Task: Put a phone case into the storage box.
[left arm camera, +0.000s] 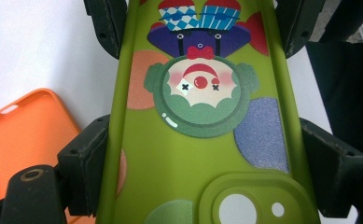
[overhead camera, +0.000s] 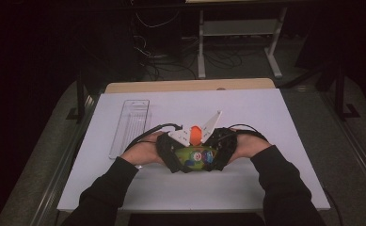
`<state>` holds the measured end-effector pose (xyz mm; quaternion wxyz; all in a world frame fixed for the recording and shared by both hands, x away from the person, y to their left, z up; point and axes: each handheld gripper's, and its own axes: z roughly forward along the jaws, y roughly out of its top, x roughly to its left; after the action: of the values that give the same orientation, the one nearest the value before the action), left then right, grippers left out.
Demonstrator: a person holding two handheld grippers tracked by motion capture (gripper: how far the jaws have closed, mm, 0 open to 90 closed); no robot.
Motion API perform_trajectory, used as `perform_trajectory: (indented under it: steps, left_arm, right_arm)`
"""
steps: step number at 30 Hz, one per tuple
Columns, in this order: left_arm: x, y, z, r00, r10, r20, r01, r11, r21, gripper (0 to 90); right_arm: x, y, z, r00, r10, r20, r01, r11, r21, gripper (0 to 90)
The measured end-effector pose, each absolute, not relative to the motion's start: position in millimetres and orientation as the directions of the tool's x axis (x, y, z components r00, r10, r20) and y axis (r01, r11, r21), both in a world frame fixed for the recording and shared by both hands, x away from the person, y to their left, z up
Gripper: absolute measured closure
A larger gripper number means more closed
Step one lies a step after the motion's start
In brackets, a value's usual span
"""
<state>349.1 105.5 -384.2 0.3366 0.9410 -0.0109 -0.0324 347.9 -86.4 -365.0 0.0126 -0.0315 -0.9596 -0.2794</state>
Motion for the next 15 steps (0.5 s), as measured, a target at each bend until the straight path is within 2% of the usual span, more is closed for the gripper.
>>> perform_trajectory:
  steps: [3,7,15]
  left_arm:
    - [349.6,105.2,-383.3,0.999,-0.045,-0.024,-0.020,-0.780,0.626,16.1]
    - [350.6,106.3,-383.9,0.999,0.000,-0.037,0.023,-0.790,0.612,16.1]
    - [349.4,105.3,-390.2,0.989,0.139,-0.045,0.138,-0.782,0.608,16.1]
  right_arm:
    - [349.1,-90.4,-366.2,-0.996,0.069,0.049,0.084,0.828,0.555,10.9]
    - [350.5,-97.3,-365.2,-0.990,0.135,0.050,0.139,0.802,0.581,1.7]
    - [355.1,-124.1,-357.6,-0.956,0.290,0.036,0.241,0.711,0.661,0.5]
